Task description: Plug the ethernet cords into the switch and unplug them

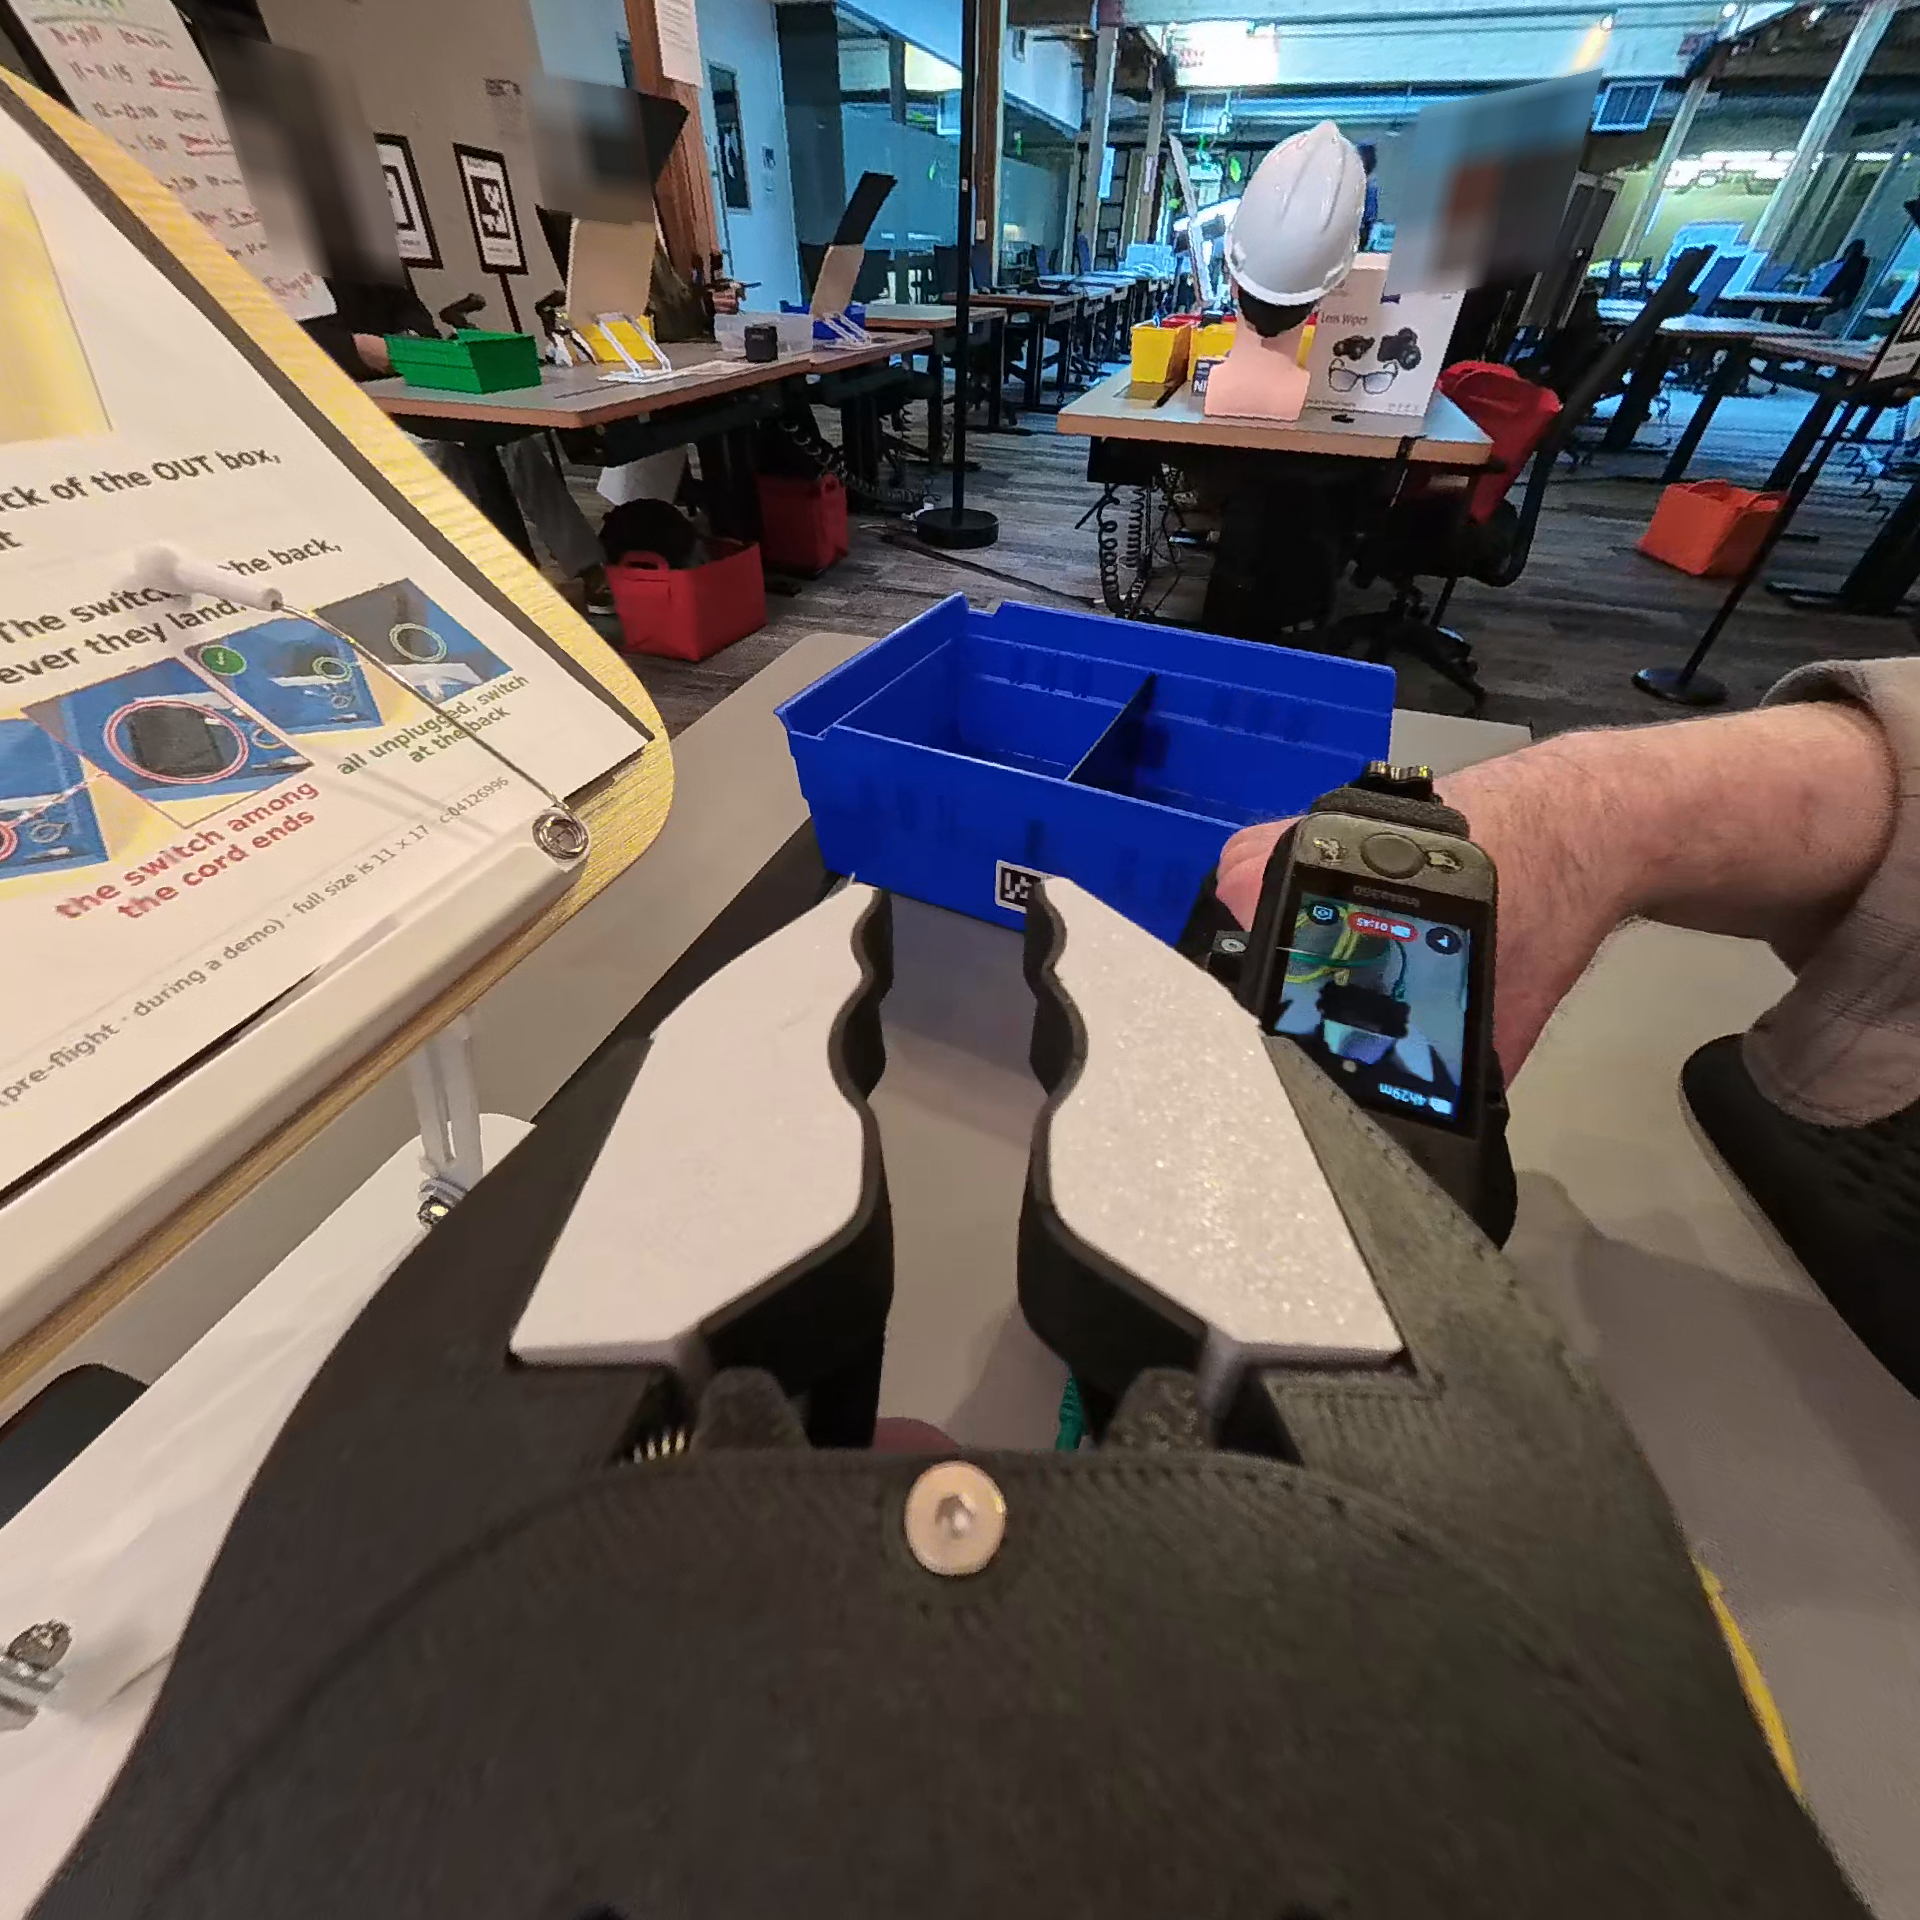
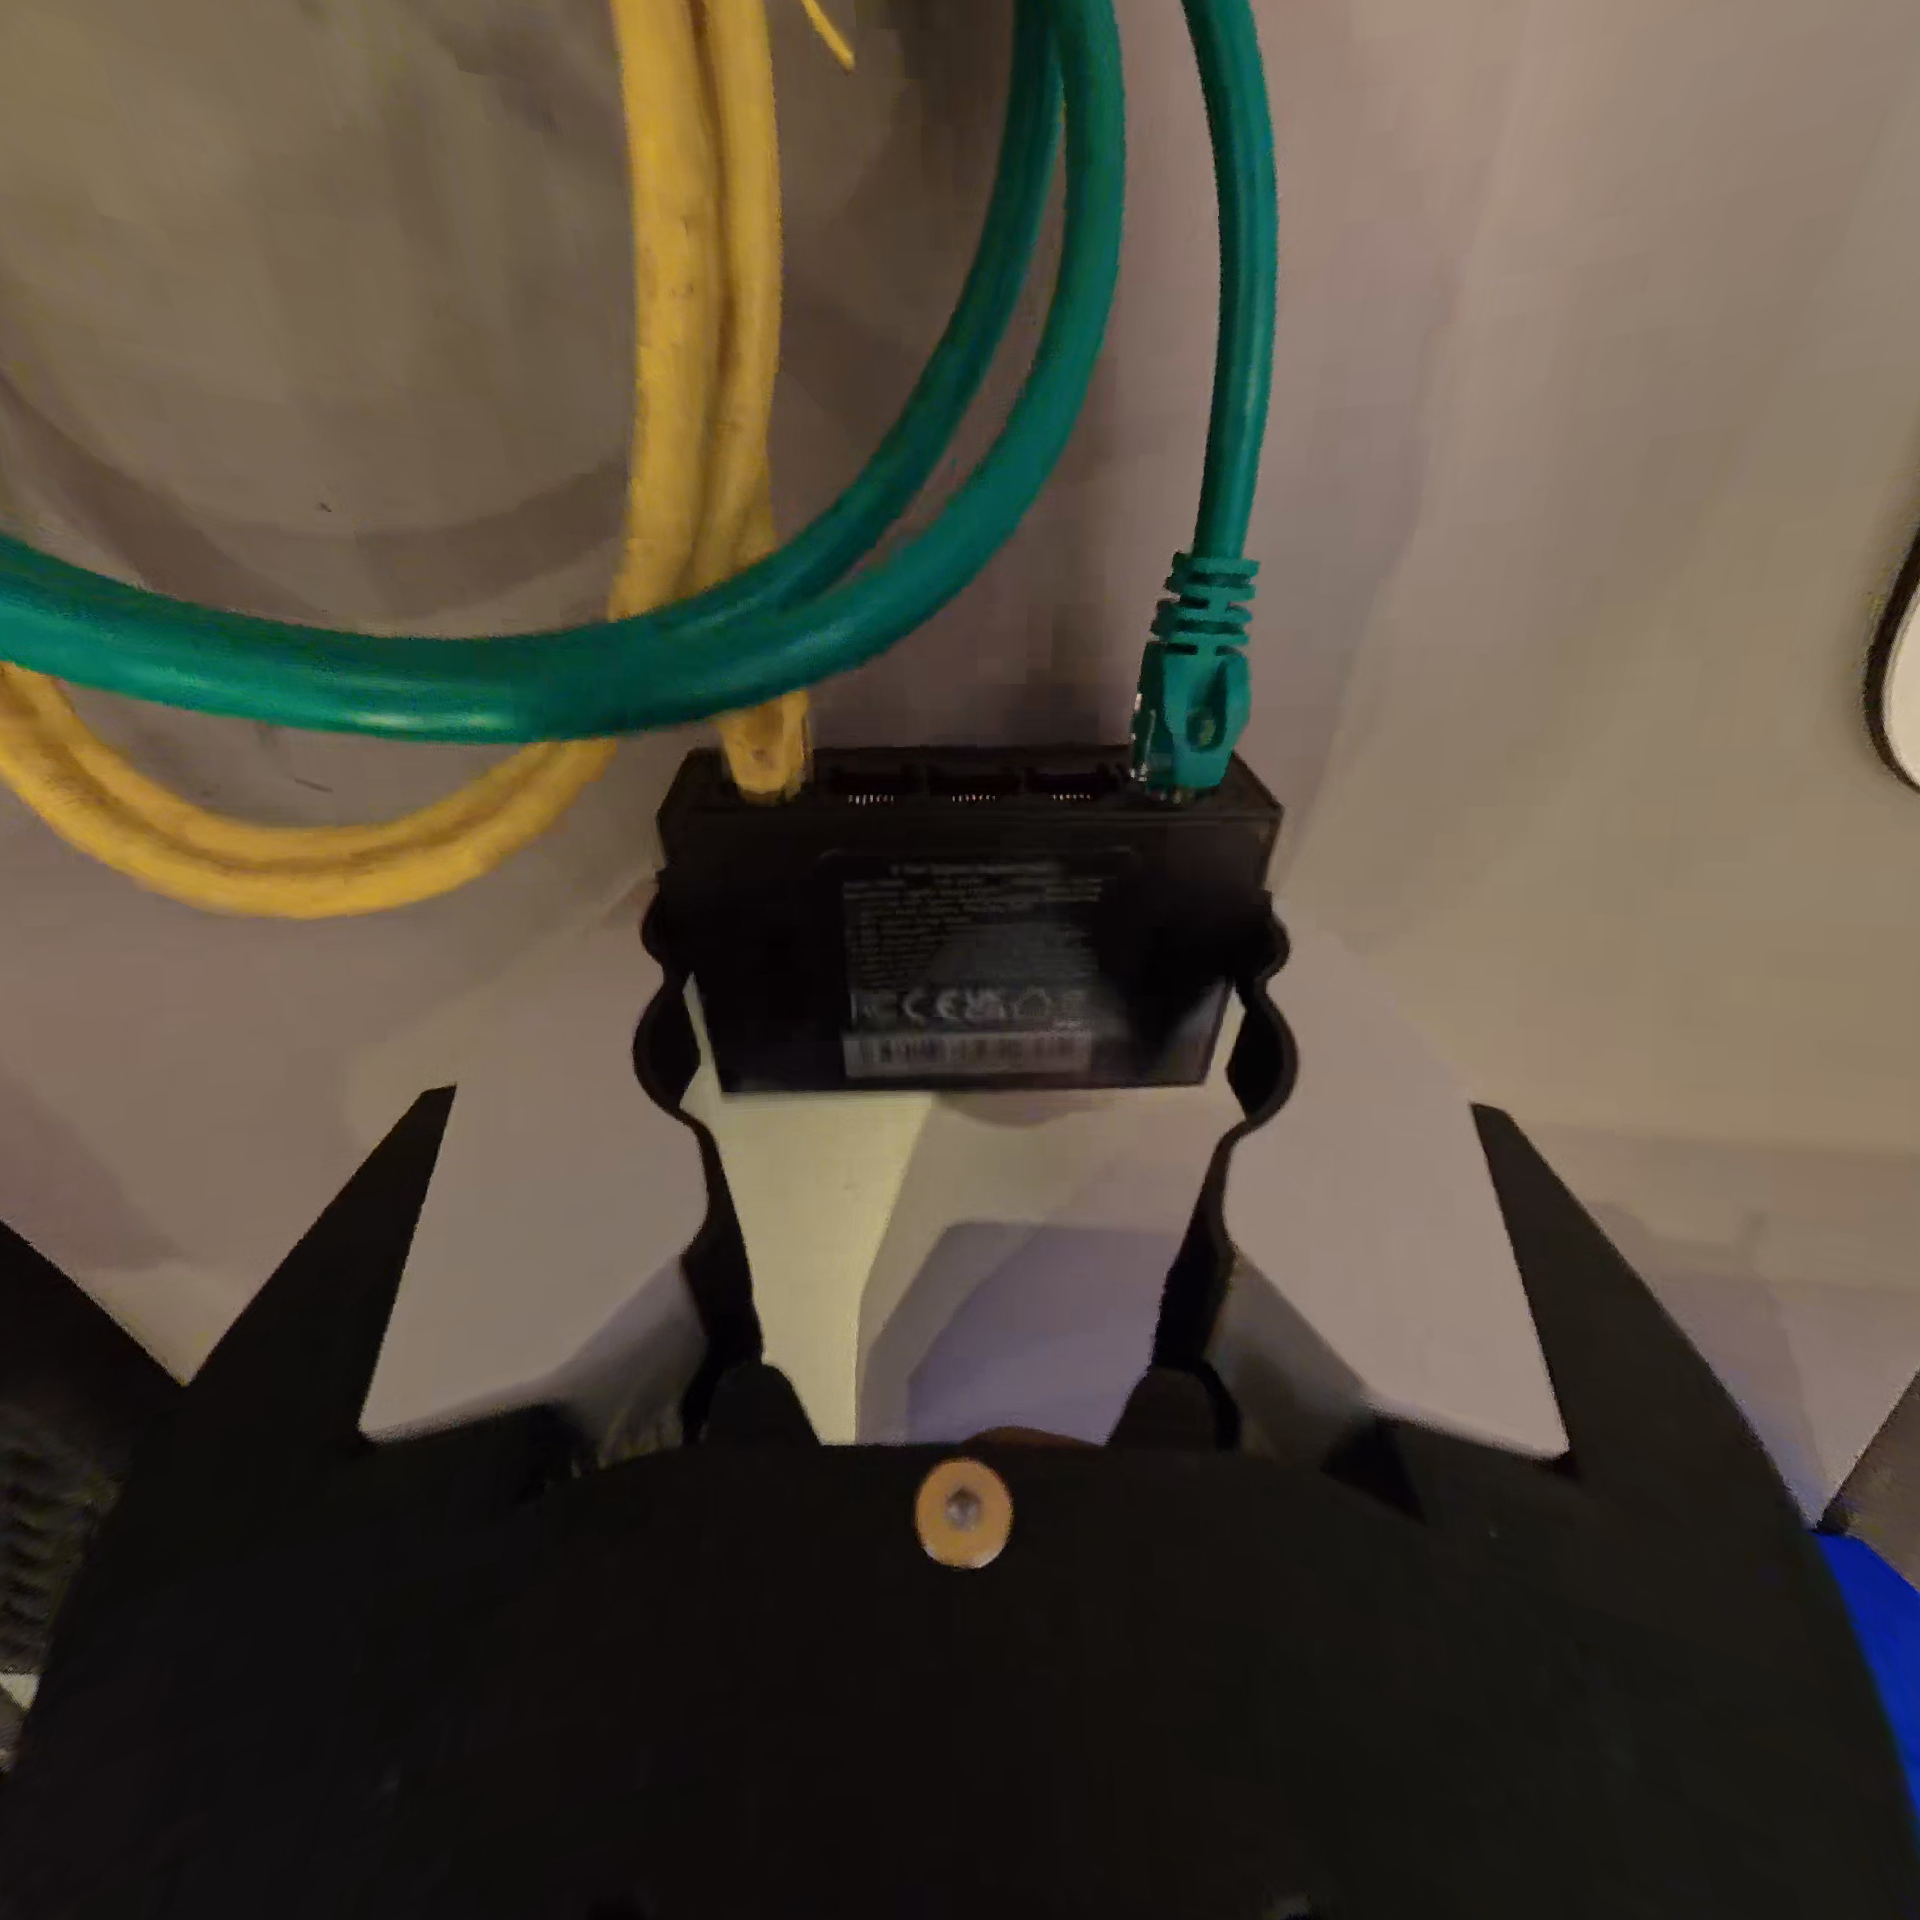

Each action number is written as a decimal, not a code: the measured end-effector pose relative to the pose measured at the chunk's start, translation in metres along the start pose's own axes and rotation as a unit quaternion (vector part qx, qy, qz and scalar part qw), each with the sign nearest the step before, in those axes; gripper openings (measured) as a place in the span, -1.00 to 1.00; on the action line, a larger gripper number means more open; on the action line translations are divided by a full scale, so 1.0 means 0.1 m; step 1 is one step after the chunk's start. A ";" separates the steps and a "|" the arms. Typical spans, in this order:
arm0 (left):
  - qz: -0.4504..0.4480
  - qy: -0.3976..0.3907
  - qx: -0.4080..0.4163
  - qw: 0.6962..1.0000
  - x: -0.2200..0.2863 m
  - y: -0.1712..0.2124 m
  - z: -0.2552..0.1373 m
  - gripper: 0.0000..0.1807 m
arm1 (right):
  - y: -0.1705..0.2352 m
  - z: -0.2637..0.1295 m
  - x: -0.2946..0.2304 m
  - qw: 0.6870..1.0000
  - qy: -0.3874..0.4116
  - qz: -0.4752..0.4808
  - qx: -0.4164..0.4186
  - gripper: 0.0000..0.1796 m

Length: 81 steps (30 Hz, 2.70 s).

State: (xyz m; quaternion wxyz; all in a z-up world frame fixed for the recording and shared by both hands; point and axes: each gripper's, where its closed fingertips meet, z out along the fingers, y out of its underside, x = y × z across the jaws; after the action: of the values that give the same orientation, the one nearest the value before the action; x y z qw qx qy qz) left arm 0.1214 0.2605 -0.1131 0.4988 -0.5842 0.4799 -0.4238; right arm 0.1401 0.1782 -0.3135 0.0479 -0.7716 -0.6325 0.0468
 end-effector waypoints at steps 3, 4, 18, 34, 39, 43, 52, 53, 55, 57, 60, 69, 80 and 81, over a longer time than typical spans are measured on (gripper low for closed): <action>0.002 0.001 -0.004 1.000 0.02 0.02 0.02 -0.73 | 0.01 -0.01 -0.04 1.000 -0.016 0.001 -0.002 0.22; 0.003 0.001 -0.005 1.000 0.02 0.02 0.03 -0.73 | 0.02 -0.02 -0.04 1.000 -0.018 -0.001 -0.005 0.22; 0.031 -0.069 0.047 0.996 -0.11 -0.26 -0.14 -0.89 | 0.01 -0.85 0.19 0.996 -0.019 0.050 0.072 -0.34; 0.057 -0.089 0.072 0.992 -0.10 -0.47 -0.25 -0.83 | -0.57 -1.65 0.63 0.882 0.074 0.063 0.460 -0.59; 0.074 -0.094 0.061 0.991 0.00 -0.61 -0.33 -0.69 | -0.58 -1.64 0.65 0.888 0.095 0.052 0.447 -0.56; 0.097 -0.055 0.070 0.991 0.31 -0.96 -0.55 -0.55 | -0.55 -1.63 0.62 0.890 0.089 0.048 0.444 -0.53; 0.258 -0.126 -0.214 0.934 -0.04 -0.48 -1.91 -0.54 | -0.32 -1.74 0.61 0.883 0.091 0.059 0.456 -0.54; 0.242 -0.130 -0.263 0.925 -0.16 -0.26 -2.14 -0.57 | -0.32 -1.74 0.61 0.882 0.089 0.059 0.459 -0.54; 0.233 -0.140 -0.344 0.899 -0.40 0.17 -2.53 -0.62 | -0.30 -1.73 0.61 0.884 0.089 0.059 0.456 -0.54; 0.213 -0.127 -0.405 0.880 -0.55 0.59 -2.79 -0.65 | -0.30 -1.71 0.60 0.887 0.089 0.057 0.449 -0.54; 0.185 -0.073 -0.455 0.868 -0.61 1.13 -2.89 -0.67 | -0.33 -1.67 0.58 0.891 0.086 0.053 0.442 -0.54; 0.206 0.019 -0.560 0.802 -0.92 2.02 -2.78 -0.72 | -0.39 -1.52 0.56 0.902 0.069 0.044 0.424 -0.54; 0.241 0.054 -0.608 0.754 -1.12 2.24 -2.93 -0.70 | -0.38 -1.45 0.58 0.901 0.056 0.045 0.428 -0.53; 0.243 0.056 -0.605 0.756 -1.12 2.24 -2.92 -0.67 | -0.39 -1.43 0.58 0.902 0.056 0.045 0.425 -0.53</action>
State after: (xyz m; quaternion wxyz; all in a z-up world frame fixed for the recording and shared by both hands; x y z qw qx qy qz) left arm -0.2139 0.3097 -0.2947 0.1002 -0.6030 0.7893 0.0582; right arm 0.1330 0.2406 -0.1674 0.4048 -0.7069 -0.5135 0.2698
